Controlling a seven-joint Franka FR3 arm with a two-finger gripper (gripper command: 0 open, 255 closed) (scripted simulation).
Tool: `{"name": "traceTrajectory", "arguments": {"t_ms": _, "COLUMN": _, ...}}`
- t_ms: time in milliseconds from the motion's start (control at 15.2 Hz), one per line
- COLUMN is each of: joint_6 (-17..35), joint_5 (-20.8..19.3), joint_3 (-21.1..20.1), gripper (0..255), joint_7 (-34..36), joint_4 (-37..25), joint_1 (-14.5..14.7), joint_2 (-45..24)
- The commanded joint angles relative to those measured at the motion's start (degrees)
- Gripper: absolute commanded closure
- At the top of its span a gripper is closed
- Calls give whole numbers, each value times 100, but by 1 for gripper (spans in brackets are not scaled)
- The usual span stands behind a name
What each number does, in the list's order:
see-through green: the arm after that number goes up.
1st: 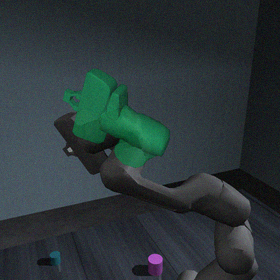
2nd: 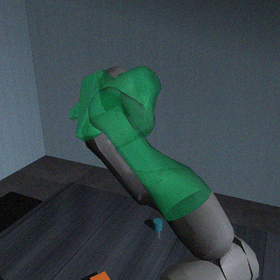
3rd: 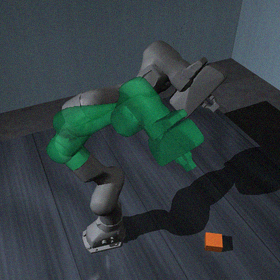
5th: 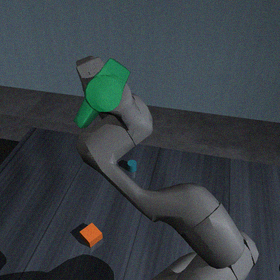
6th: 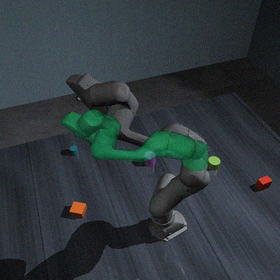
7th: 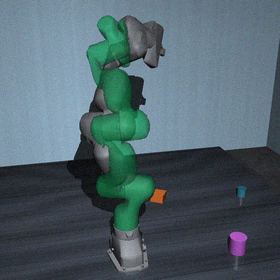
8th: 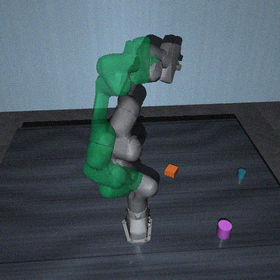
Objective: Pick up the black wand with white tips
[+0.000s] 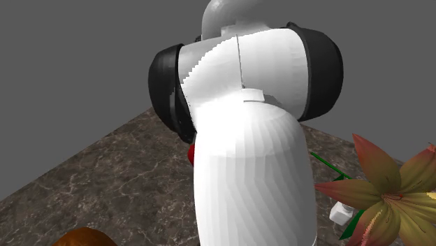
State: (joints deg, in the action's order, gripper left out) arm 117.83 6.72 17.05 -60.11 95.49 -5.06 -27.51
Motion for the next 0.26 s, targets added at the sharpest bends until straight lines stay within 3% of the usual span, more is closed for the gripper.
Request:
{"name": "traceTrajectory", "arguments": {"t_ms": 0, "joint_6": -116, "joint_5": -26, "joint_3": 14, "gripper": 255, "joint_7": 11, "joint_4": -33, "joint_1": 10, "joint_2": 84}}
{"name": "traceTrajectory", "arguments": {"t_ms": 198, "joint_6": -188, "joint_5": -39, "joint_3": 21, "gripper": 255, "joint_7": 17, "joint_4": -69, "joint_1": 13, "joint_2": 121}}
